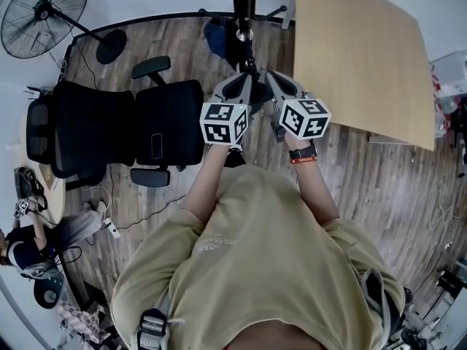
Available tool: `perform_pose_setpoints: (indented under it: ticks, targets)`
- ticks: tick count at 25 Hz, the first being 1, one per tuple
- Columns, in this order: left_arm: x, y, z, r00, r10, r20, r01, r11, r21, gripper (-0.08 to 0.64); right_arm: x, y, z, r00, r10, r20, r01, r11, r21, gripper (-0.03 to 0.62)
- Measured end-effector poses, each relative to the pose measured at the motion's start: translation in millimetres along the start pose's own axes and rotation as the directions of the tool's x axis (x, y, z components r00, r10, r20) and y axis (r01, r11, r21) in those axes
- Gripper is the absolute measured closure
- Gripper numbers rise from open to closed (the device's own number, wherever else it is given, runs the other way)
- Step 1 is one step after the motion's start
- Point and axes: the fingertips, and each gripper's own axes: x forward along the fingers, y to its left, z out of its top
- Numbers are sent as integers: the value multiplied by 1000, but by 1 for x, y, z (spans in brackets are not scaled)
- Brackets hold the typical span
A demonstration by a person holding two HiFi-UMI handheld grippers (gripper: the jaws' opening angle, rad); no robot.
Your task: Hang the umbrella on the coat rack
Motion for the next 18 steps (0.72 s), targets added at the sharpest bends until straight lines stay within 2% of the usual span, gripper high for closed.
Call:
perform_pose_setpoints:
  ticks: [7,12,18]
  targets:
    - [-29,-9,-3,998,42,47,-41,999,-7,535,-29,14,-6,999,1,34,0,999,-32,577]
    - [-49,-20,-9,996,71,59,-74,996,47,535,-50,23,-10,998,-10,66,13,999,-53,577]
    - [-67,-30,-9,993,68,100,-73,996,48,535,-69,25,-14,996,-37,79,42,997,-65,577]
